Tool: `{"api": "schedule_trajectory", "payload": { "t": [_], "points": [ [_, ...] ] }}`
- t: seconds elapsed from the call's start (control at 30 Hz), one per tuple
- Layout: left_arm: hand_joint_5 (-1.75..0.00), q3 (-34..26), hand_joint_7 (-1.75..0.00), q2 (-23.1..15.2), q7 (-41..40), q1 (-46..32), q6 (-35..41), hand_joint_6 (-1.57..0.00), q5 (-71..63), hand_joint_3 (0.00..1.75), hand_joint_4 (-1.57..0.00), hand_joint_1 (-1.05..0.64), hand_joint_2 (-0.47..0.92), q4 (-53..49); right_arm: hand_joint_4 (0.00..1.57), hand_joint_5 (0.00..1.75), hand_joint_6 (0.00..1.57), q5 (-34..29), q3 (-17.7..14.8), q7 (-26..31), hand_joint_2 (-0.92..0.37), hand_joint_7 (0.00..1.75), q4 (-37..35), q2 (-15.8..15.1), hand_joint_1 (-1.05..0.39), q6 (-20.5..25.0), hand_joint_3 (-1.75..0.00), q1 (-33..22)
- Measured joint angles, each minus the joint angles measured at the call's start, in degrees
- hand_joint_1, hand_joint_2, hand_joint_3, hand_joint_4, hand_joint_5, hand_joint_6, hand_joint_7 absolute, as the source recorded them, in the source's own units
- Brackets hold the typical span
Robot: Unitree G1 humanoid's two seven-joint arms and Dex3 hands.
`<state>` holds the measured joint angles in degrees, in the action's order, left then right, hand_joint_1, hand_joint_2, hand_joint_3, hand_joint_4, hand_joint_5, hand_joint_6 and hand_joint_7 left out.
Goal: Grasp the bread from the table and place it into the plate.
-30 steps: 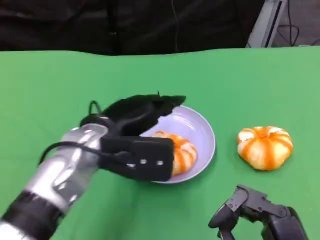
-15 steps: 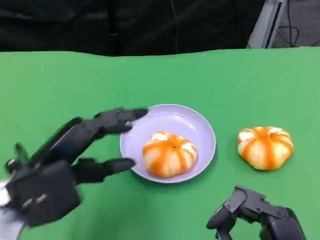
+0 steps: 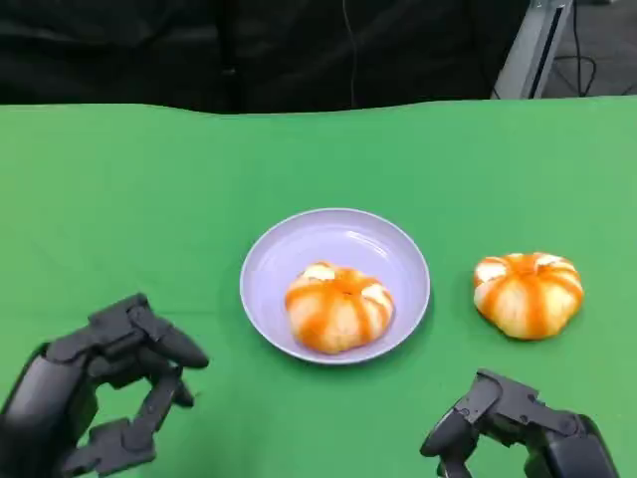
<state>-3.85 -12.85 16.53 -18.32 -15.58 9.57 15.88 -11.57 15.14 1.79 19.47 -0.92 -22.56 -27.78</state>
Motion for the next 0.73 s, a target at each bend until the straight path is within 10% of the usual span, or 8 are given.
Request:
{"api": "schedule_trajectory", "payload": {
  "t": [0.73],
  "points": [
    [-1.75, 0.9, -1.74, 3.0, -0.8, -1.8, 0.8, -0.68, -1.9, 1.13, -0.84, -0.02, 0.45, 0.4, 0.69, 1.61, 0.77, 2.1, -1.9, -1.6, -0.39, 1.31, 0.0, -0.2, -0.12, -0.1, -1.23, -0.5]
  ]
}}
